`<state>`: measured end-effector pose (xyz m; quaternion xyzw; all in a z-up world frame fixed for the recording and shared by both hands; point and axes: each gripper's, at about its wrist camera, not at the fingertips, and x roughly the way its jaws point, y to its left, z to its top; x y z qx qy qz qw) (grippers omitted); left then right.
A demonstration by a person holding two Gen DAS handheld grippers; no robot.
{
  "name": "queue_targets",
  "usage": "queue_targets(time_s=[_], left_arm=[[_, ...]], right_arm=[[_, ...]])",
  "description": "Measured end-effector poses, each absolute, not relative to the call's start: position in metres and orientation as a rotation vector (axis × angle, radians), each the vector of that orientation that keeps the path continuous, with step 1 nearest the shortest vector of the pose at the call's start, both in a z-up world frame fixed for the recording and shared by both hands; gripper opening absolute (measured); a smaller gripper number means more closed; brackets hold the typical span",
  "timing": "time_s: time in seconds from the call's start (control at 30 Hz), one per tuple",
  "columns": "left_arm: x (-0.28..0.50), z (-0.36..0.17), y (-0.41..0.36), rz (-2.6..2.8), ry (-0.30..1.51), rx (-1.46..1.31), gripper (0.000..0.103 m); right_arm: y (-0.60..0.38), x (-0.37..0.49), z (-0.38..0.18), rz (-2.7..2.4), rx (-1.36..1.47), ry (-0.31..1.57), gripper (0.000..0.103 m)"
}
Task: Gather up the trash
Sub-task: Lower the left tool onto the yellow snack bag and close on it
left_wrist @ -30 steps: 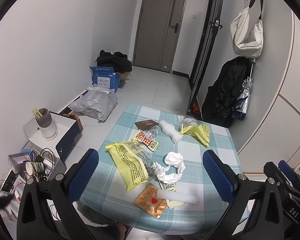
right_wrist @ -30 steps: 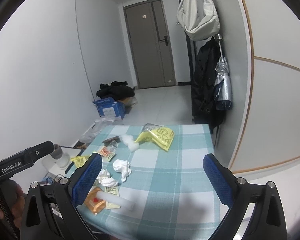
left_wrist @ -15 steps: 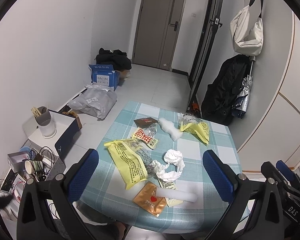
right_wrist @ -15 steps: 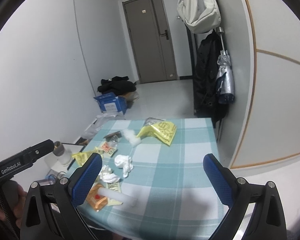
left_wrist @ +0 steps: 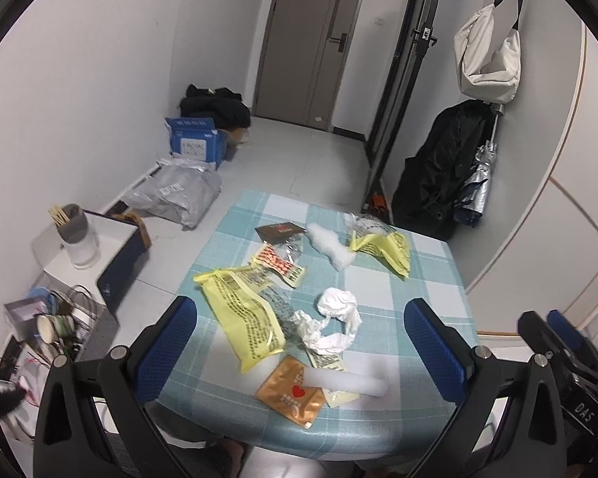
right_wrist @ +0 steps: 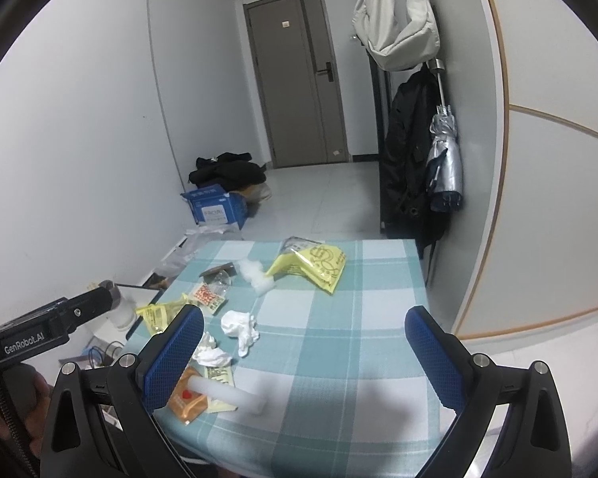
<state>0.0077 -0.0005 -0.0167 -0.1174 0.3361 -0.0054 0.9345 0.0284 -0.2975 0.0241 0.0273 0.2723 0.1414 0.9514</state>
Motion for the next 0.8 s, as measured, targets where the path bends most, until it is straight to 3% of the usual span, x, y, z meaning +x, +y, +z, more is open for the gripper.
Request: queue_targets(time_s=[0.17, 0.5, 0.6, 0.7, 0.8], left_arm=[[0.022, -0.034, 0.012, -0.046, 0.765, -0.268, 0.102], [0.076, -0.091, 0.08, -0.055, 1.031, -0.602, 0.102], [0.095, -0.104, 0.079, -0.084, 1.091, -0.652, 0.097], [0.107, -0.114, 0.077, -0.098, 1.136, -0.7, 0.082], [0.114, -0.116, 0.076, -0.114, 1.154, -0.685, 0.081]], right_arm=[[-0.295, 0.037, 0.019, 0.308, 0.058, 0.59, 0.102], [-0.286, 0.065, 0.006, 0.36, 0.058, 0.663, 0.102], [-0.285, 0.076, 0.002, 0.37, 0.062, 0.687, 0.102], [-0.283, 0.084, -0.002, 0.385, 0.069, 0.71, 0.102], [-0.281, 0.09, -0.006, 0.397, 0.07, 0.73, 0.102]])
